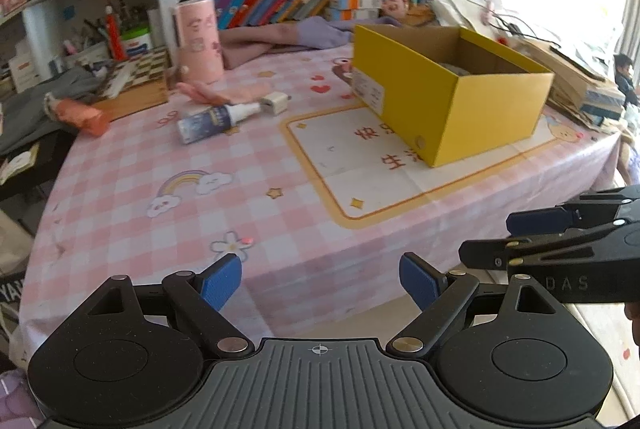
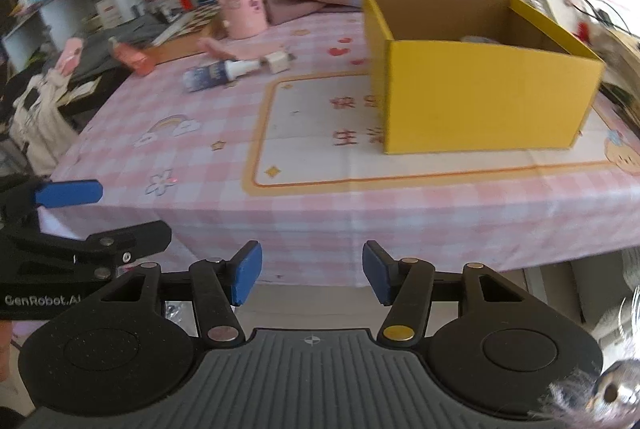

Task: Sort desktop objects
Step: 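Withdraw both grippers from the yellow box back over the table, then move both grippers toward the spray bottle and white plug charger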

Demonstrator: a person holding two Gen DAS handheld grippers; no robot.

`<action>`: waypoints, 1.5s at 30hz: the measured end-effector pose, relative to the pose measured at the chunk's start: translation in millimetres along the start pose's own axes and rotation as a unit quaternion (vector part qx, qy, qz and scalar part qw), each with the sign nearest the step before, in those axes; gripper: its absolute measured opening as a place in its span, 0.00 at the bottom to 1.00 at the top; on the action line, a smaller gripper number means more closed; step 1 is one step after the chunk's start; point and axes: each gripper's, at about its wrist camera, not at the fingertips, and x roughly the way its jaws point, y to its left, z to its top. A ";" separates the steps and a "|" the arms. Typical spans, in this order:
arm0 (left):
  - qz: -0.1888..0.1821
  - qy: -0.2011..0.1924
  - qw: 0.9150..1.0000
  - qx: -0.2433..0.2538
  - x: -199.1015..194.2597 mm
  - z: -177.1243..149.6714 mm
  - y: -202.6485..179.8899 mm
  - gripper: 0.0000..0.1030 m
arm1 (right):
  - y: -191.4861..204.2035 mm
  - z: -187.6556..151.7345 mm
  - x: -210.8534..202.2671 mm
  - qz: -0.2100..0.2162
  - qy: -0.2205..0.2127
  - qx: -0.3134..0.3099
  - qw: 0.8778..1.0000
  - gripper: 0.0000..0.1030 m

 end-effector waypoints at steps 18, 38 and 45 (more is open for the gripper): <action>0.039 -0.013 0.998 -0.039 -15.6 -8.7 48.1 0.86 | 50.9 15.6 16.7 0.029 -0.006 -0.063 0.998 0.53; 0.075 -0.012 0.996 -0.056 14.8 21.9 71.3 0.86 | 57.3 61.0 59.4 0.054 -0.020 -0.080 0.995 0.56; 0.083 -0.008 0.994 -0.066 41.4 49.5 80.8 0.86 | 49.1 91.8 86.7 0.055 -0.024 -0.085 0.995 0.59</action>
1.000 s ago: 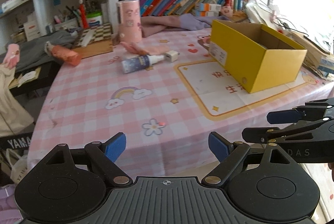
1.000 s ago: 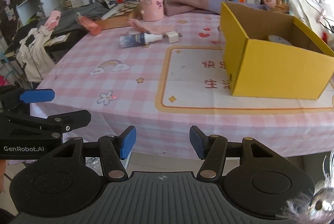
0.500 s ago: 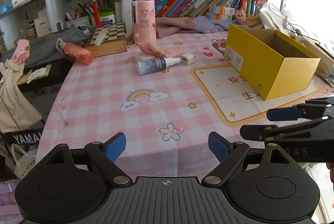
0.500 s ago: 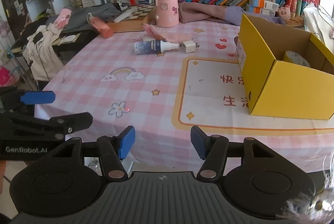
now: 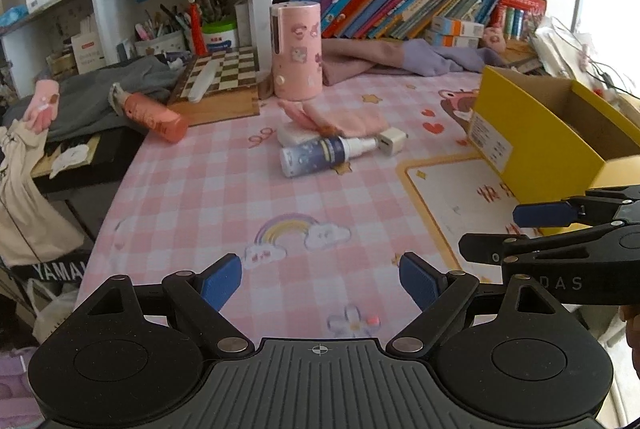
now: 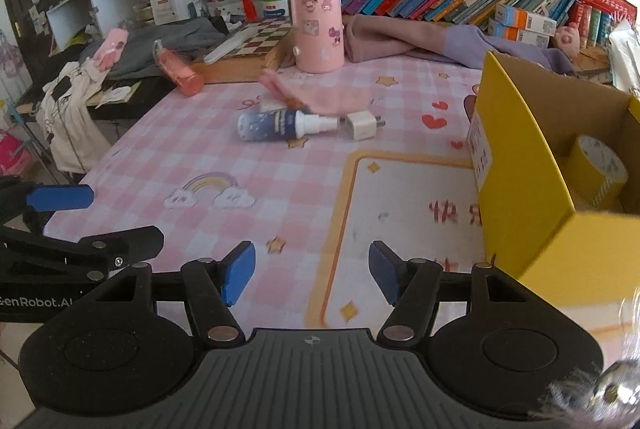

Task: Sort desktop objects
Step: 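Move both grippers toward the spray bottle and white plug charger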

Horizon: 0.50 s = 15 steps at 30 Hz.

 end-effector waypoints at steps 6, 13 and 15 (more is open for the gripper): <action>0.016 0.006 1.000 -0.004 24.0 21.7 1.7 0.86 | -16.7 18.7 19.9 -0.005 -0.002 0.004 1.000 0.63; 0.032 0.011 0.999 -0.003 46.1 42.2 3.8 0.86 | -34.0 37.1 42.6 -0.002 0.005 0.023 1.000 0.65; 0.034 0.013 0.999 -0.005 51.4 46.2 4.3 0.86 | -36.2 42.4 49.3 -0.002 0.007 0.025 1.000 0.66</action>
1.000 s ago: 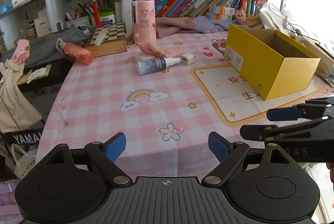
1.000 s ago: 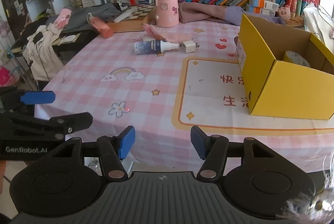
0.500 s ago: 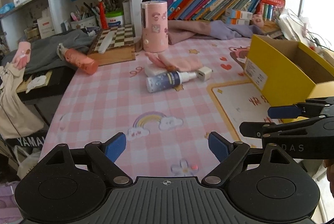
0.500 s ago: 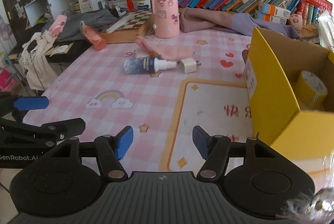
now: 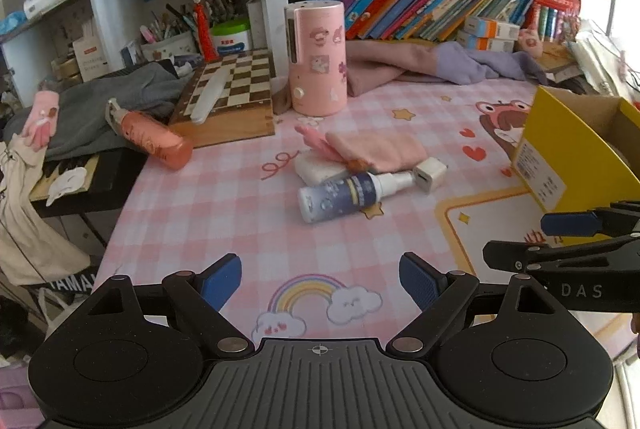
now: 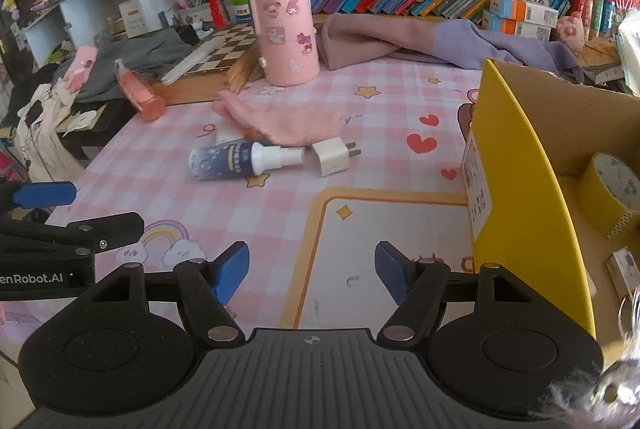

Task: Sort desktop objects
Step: 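Move both grippers toward the spray bottle and white plug charger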

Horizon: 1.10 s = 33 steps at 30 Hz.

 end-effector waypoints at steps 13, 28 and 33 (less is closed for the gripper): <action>0.006 0.016 1.000 0.012 42.3 23.0 -0.7 0.86 | -2.2 51.5 56.2 -0.006 -0.001 0.008 1.000 0.67; -0.009 0.034 0.998 0.043 90.8 39.7 -2.4 0.86 | -16.6 76.5 128.1 -0.035 0.044 -0.013 0.998 0.64; -0.020 0.040 0.998 0.050 103.6 42.6 -6.4 0.86 | -20.4 75.4 136.7 -0.032 0.051 0.000 0.998 0.48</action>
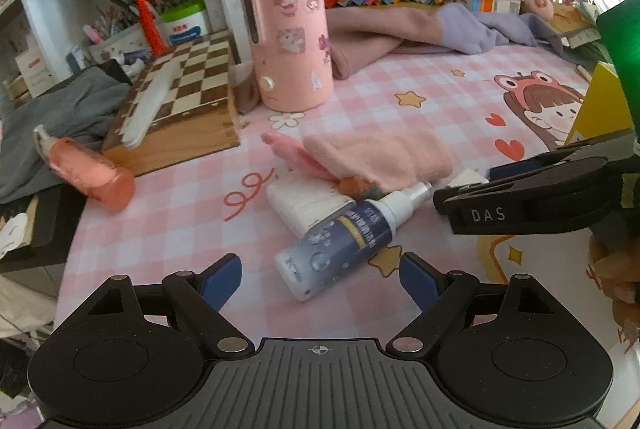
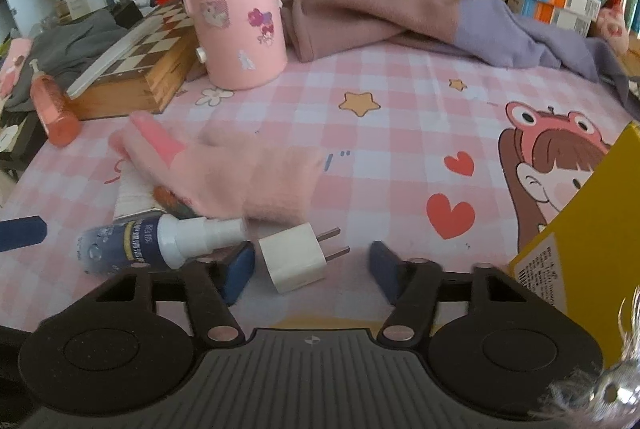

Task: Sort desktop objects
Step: 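Move both grippers toward the spray bottle and white plug charger, then close the right gripper on the white plug while the left grasps the spray bottle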

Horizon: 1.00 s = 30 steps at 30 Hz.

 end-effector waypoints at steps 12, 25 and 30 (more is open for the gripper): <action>-0.011 0.018 1.000 0.021 16.3 0.7 -14.6 0.84 | -16.8 -6.0 -23.7 0.002 -0.006 0.032 0.999 0.41; -0.050 0.015 0.998 0.030 18.9 11.0 -14.8 0.53 | -25.1 -14.5 -34.7 0.009 -0.001 0.043 0.999 0.41; -0.070 0.035 0.996 0.040 18.8 14.6 -19.7 0.48 | -24.4 -14.1 -37.6 0.013 -0.005 0.042 0.999 0.41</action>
